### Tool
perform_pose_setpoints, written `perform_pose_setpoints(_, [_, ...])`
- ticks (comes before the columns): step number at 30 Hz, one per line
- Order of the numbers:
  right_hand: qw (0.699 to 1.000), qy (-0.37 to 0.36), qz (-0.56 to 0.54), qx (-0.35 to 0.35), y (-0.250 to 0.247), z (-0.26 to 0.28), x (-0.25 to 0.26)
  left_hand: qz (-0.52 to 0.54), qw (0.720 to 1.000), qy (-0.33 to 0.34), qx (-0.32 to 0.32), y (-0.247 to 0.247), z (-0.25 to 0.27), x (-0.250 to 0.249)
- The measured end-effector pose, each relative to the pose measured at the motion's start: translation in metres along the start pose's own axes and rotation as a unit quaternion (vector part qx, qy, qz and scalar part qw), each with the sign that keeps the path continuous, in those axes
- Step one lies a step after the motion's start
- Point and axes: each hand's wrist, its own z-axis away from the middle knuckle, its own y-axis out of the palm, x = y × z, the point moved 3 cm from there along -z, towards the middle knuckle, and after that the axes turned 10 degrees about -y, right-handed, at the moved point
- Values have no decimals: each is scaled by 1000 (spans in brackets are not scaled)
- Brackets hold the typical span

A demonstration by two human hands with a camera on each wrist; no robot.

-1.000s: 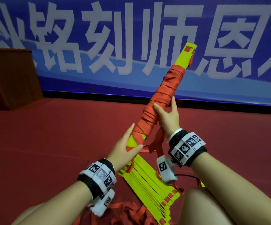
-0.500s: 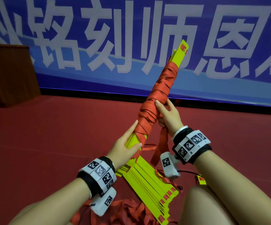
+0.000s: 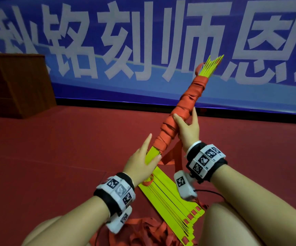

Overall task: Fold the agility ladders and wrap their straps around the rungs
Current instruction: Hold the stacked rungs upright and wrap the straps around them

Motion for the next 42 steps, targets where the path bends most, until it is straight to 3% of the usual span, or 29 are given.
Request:
perform_pose_setpoints(2, [999,6,-48,8,0,-3,3,142,986,-10,90,6,-3,4])
perform_pose_setpoints(4, [997,15,-74,23,-1,-4,10,251,954,-15,162,14,-5,9])
perform_pose_setpoints(6, [996,16,-79,44,-4,-6,16,301,936,-15,181,17,-6,9])
perform_pose_setpoints(10, [987,18,-103,120,-10,-9,21,301,946,32,118,15,-1,0])
perform_pose_setpoints(12, [985,23,-101,140,-11,-9,24,247,966,44,66,10,2,-1])
perform_pose_setpoints(15, [993,1,-45,112,-9,-7,24,89,994,53,-25,0,4,3])
perform_pose_setpoints(18, [992,-78,41,90,-2,3,25,-59,992,51,-103,-3,6,3])
perform_pose_setpoints(20, [989,-101,79,72,-1,5,24,-106,980,91,-143,-3,12,-3])
perform_pose_setpoints(23, [995,-79,56,23,-2,0,24,-97,971,131,-172,-7,14,-6])
perform_pose_setpoints(26, [998,-65,15,7,-3,-2,24,-5,991,66,-120,-13,3,-3])
perform_pose_setpoints(28, [998,-60,-3,11,-2,0,23,96,994,26,-49,-10,-5,3])
perform_pose_setpoints(34, [994,-72,-57,56,-1,4,34,322,936,-6,145,3,-10,5])
perform_pose_setpoints(36, [992,-80,-62,69,-2,6,39,353,923,1,153,6,-9,7])
perform_pose_setpoints(42, [993,-26,-30,109,-6,-2,36,355,930,56,78,7,-2,2])
